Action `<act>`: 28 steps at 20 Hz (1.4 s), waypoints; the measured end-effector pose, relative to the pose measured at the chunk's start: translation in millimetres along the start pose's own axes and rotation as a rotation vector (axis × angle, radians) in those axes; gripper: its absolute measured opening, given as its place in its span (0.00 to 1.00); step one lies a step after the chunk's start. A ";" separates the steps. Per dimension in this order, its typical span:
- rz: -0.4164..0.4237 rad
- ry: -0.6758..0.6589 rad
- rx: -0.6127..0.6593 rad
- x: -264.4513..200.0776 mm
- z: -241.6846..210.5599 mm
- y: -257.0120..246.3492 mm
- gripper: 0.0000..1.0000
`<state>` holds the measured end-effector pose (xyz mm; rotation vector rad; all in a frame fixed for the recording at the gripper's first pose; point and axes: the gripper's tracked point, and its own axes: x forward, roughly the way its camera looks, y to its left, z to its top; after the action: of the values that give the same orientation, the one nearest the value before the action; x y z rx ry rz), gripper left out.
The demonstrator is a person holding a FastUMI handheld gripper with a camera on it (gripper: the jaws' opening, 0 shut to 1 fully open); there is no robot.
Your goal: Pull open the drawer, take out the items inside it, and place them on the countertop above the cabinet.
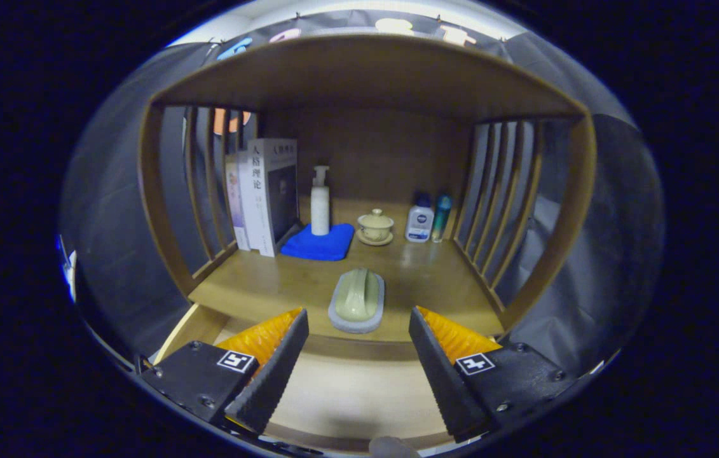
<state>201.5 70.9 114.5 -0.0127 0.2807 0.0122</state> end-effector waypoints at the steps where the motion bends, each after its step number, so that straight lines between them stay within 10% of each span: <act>1: -0.001 -0.038 0.001 -16.7 -6.6 0.4 1.00; 12: -0.003 -0.228 0.000 -103.7 -125.7 30.3 1.00; 28: -0.053 -0.127 0.049 -51.3 -251.8 47.5 1.00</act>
<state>81.8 114.3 -113.8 0.0289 0.1537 -0.0465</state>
